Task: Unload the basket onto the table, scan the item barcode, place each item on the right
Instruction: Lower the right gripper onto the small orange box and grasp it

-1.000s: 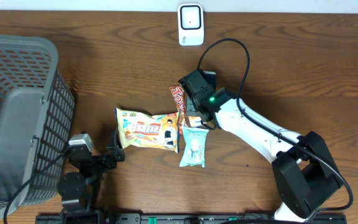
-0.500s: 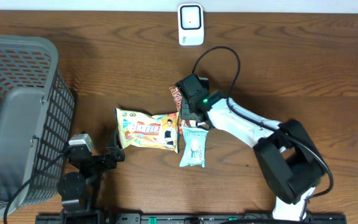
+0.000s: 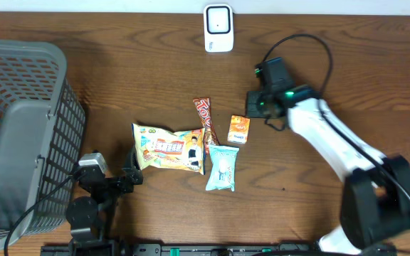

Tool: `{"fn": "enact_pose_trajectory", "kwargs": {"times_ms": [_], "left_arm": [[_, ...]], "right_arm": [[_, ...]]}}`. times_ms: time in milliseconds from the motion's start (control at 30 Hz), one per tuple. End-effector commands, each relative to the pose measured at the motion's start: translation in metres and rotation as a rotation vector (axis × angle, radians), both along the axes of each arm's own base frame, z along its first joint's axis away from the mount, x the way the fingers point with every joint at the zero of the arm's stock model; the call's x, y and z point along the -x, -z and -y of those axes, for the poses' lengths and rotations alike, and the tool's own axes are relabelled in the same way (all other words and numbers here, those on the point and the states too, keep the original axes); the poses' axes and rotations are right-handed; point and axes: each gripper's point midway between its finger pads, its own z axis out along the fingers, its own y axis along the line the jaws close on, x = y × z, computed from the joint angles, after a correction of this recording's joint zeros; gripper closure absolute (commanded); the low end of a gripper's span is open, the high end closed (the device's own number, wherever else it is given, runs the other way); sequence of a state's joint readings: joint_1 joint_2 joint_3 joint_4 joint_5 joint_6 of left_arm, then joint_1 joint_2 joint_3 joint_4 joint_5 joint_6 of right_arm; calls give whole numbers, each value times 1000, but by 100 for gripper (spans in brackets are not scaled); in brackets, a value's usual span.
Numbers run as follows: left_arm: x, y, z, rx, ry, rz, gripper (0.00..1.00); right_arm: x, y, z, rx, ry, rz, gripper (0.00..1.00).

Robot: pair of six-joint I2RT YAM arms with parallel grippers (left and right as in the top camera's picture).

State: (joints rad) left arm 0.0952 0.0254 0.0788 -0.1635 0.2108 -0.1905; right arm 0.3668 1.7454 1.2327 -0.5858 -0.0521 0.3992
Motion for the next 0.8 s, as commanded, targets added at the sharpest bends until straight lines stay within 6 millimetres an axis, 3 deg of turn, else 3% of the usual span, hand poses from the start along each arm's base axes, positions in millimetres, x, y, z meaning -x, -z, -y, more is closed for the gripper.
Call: {"fn": "enact_pose_trajectory", "kwargs": {"times_ms": [0, 67, 133, 167, 300, 500, 767], "left_arm": [[0, 14, 2, 13, 7, -32, 2], [0, 14, 2, 13, 7, -32, 2], [0, 14, 2, 13, 7, -32, 2], [0, 14, 2, 13, 7, -32, 2], [0, 14, 2, 13, 7, -32, 2], [0, 14, 2, 13, 7, -32, 2], [0, 14, 2, 13, 7, -32, 2]], "right_arm": [[25, -30, -18, -104, -199, 0, 95], [35, -28, -16, -110, -163, -53, 82], [47, -19, -12, -146, -20, -158, 34], [52, -17, -11, -157, 33, -194, 32], [70, 1, -14, -221, 330, -353, 43], [75, 23, -24, -330, 634, -416, 62], [102, 62, -30, -425, 1030, -527, 46]]}}
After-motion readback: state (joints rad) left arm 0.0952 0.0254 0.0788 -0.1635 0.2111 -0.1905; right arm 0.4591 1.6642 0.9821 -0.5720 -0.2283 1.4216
